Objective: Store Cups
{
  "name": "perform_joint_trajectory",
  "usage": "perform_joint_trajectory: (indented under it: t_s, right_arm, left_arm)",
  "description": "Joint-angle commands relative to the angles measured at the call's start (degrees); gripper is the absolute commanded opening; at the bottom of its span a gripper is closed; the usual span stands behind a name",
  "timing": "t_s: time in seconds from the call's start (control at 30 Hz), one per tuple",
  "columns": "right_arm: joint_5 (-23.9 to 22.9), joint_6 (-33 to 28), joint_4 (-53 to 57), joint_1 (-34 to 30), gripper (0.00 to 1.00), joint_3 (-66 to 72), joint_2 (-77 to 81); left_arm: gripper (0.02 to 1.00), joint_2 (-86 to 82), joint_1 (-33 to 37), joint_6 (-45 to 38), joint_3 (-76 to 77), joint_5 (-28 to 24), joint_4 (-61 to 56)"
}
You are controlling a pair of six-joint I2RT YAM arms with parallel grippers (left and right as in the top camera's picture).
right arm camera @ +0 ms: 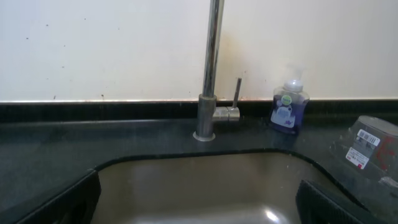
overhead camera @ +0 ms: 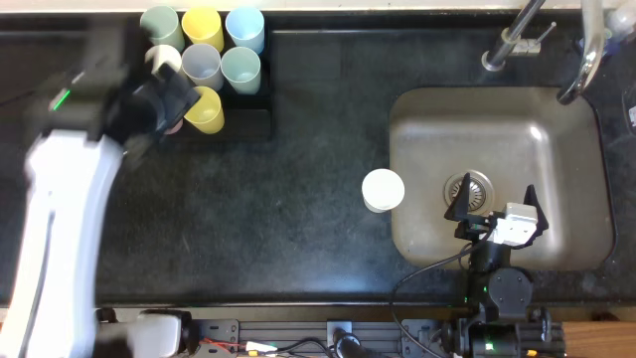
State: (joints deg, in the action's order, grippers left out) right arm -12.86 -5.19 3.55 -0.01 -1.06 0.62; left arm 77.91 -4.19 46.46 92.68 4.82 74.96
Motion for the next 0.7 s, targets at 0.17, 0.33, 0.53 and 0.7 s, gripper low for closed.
perform_joint_trajectory:
  t_s: [0.17,0.33,0.53,0.7]
  right_arm:
    - [-0.3,-0.1,-0.4,-0.2,0.996,0.8,-0.5]
    - [-0.2,-0.1,-0.4,-0.2,0.996,0.8,-0.5]
    - [-0.2,-0.1,-0.4,-0.2,0.998,0.8,-0.5]
    - [-0.3,-0.1,-0.4,-0.2,0.998,0.8,-0.5]
  left_arm:
    - [0.998,-31.8,0.1,-31.3,-29.9,2.8,-9.0]
    - [0.998,-50.0,0.0,-39.4,-58.8,2.4,-40.0]
    - [0.998,-64.4,0.0,-52.1,-85.8,-7.3,-83.3]
    - [0.998,-73.2,0.0,-52.7,-92.1,-6.8,-82.0]
